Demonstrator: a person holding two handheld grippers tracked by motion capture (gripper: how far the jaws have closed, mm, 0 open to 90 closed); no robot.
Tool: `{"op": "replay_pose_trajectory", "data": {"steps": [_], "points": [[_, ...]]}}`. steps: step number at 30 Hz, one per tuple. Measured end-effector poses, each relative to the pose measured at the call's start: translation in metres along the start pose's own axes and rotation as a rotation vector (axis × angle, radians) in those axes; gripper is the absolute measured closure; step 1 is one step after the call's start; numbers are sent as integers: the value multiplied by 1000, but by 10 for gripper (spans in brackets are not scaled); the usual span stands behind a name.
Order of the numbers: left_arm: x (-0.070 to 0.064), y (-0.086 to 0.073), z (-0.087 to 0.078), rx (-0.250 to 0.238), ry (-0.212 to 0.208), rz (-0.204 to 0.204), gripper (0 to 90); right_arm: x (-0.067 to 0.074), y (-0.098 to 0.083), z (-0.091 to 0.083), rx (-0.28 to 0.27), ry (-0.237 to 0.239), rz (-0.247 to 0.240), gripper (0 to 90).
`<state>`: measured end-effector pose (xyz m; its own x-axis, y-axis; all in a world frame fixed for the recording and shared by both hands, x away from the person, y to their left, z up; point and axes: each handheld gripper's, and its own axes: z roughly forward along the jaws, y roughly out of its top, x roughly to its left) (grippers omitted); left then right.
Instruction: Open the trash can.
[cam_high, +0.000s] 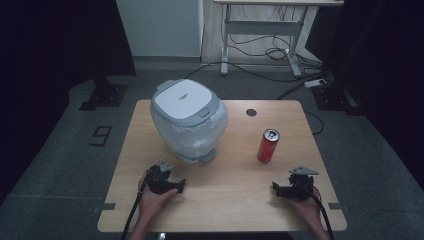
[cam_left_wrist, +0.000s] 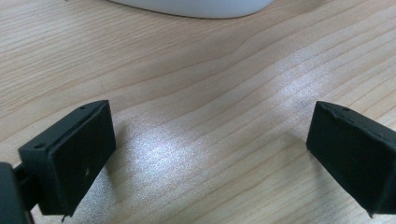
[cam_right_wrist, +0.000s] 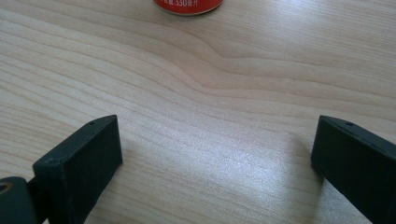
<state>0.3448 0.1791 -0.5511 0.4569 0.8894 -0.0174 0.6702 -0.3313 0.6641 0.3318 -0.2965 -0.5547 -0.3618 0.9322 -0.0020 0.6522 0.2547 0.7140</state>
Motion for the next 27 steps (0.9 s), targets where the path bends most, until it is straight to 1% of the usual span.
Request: {"op": "replay_pose_trajectory", "data": {"steps": [2,3,4,5,8,9,10,11,13,14,15,16,20,22,23,24,25,26,27], "points": [[0,0,0,-2,-2,2,18,0,0,0,0,0,0,11],[0,-1,-1,-8,0,1,65,0,0,0,1,-1,1,10],[1,-2,-3,-16,4,-3,65,0,0,0,1,-1,2,10],[2,-2,-5,-28,19,-14,156,0,0,0,0,-1,3,10],[3,-2,-7,-27,17,-20,159,0,0,0,1,-1,1,10],[4,-2,-8,-34,18,-26,175,0,0,0,1,-1,1,10],[5,-2,-11,-48,25,-33,219,0,0,0,1,0,2,9],[5,-2,-11,-48,25,-33,233,0,0,0,1,0,2,9],[7,-2,-15,-68,37,-44,249,0,0,0,1,2,0,7],[8,-1,-17,-76,41,-45,297,-1,0,0,2,4,-1,7],[9,-1,-20,-88,44,-48,297,-1,0,1,2,4,-2,6],[10,-1,-23,-102,51,-55,318,-1,1,1,2,5,-2,6],[15,2,-40,-158,74,-56,419,-1,1,1,1,8,-6,6],[17,4,-49,-193,79,-65,467,-2,1,1,1,9,-7,6],[18,4,-55,-221,70,-75,517,-2,1,1,2,11,-9,6],[18,4,-55,-221,70,-75,545,-2,1,1,2,11,-9,6],[18,5,-58,-237,58,-79,545,-2,1,1,2,11,-9,5],[18,6,-60,-246,49,-80,597,-2,1,1,2,13,-11,6],[18,7,-64,-267,34,-79,617,-2,1,1,2,13,-11,5]]}}
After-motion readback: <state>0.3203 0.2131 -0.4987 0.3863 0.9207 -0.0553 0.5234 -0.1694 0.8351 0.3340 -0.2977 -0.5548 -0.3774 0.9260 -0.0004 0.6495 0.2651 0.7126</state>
